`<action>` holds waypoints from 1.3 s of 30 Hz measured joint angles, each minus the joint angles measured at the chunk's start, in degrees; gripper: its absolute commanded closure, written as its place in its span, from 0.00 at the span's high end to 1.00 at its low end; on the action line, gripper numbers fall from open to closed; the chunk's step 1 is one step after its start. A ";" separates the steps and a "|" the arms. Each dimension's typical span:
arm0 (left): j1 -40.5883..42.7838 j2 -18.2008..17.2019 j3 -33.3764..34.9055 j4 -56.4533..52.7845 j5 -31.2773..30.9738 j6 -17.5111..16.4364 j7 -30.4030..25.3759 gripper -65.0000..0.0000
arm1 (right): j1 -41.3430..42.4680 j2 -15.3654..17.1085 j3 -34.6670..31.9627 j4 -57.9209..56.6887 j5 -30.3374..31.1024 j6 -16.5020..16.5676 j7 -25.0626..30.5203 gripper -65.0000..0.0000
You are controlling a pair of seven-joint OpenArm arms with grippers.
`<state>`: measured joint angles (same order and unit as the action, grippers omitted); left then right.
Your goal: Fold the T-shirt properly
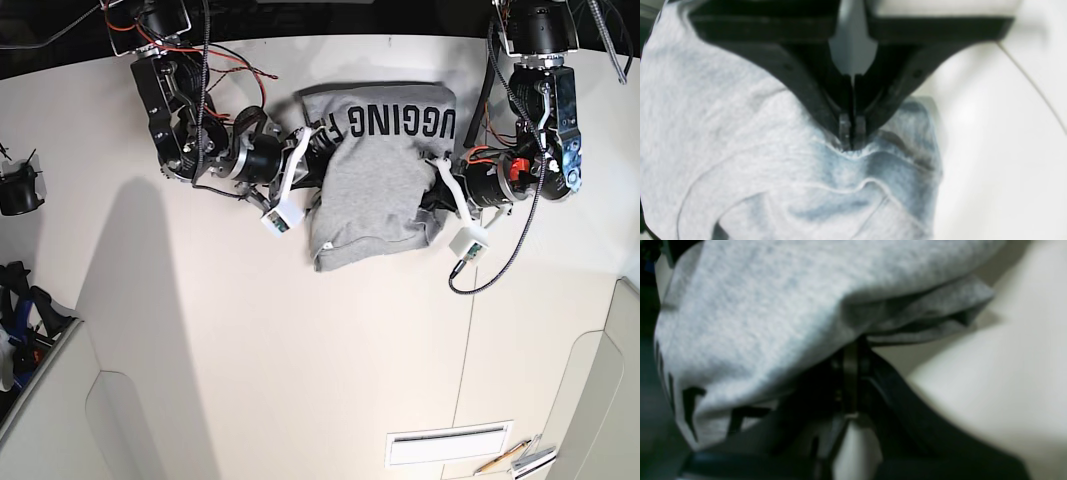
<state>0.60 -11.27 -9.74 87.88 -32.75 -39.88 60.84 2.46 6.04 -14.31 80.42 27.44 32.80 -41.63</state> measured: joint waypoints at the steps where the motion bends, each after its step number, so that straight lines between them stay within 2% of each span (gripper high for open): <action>1: 0.00 0.00 0.00 0.00 0.00 0.00 0.00 0.00 | -0.11 0.00 0.00 0.00 0.00 0.00 0.00 0.00; 7: 0.04 0.00 0.00 0.68 0.15 0.00 0.04 0.00 | -0.09 -0.02 1.01 0.20 0.00 0.02 -0.09 0.00; 12: 0.15 0.00 -0.09 7.78 0.04 0.20 0.74 0.00 | -0.07 -0.02 6.64 1.55 0.00 0.02 -0.74 0.00; 21: 3.72 -1.14 -3.78 15.87 -2.45 0.81 2.38 0.00 | -0.09 0.42 15.80 7.13 6.47 0.15 -7.80 0.00; 28: 11.28 -4.04 -8.15 23.32 -6.80 0.81 4.52 0.00 | -2.73 8.24 16.85 10.16 11.23 0.09 -9.38 0.00; 33: 18.71 -6.80 -12.44 26.99 -9.14 0.24 5.70 0.00 | -6.54 11.13 16.59 11.10 13.46 0.31 -9.86 0.00; 39: 28.44 -7.04 -16.63 29.94 -11.37 0.13 7.54 0.00 | -11.47 16.79 16.70 11.47 17.09 0.48 -10.51 0.00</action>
<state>29.04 -18.31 -26.37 117.82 -44.12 -39.75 68.38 -9.02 22.83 2.39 91.90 44.53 33.28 -52.14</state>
